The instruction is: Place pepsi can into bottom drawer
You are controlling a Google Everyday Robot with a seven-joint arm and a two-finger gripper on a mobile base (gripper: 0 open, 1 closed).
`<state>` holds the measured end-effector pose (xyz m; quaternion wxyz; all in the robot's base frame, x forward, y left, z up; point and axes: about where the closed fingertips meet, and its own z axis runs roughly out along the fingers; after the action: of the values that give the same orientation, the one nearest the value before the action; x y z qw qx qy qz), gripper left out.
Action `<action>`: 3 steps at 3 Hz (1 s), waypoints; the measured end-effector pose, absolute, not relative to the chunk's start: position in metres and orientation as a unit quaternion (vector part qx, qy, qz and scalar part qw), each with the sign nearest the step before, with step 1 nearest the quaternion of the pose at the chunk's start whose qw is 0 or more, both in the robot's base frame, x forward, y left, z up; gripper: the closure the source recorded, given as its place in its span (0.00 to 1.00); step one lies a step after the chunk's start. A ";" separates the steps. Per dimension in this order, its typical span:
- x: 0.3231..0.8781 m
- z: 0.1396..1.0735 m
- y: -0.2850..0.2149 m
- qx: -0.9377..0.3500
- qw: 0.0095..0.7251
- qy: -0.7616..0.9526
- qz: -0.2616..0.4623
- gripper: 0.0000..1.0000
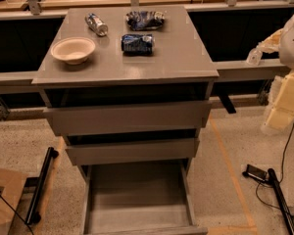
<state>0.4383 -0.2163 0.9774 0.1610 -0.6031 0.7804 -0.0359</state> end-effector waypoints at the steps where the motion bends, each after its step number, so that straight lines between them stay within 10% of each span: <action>1: 0.438 0.977 -0.216 -0.603 0.161 0.780 -0.036 0.00; 3: 0.498 0.979 -0.209 -0.639 0.203 0.742 -0.008 0.00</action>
Offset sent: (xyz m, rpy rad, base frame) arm 0.0527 -0.0013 -0.0045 0.0760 -0.0193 0.0992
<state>0.4985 -0.2091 0.9788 0.2029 -0.6385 0.7423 -0.0075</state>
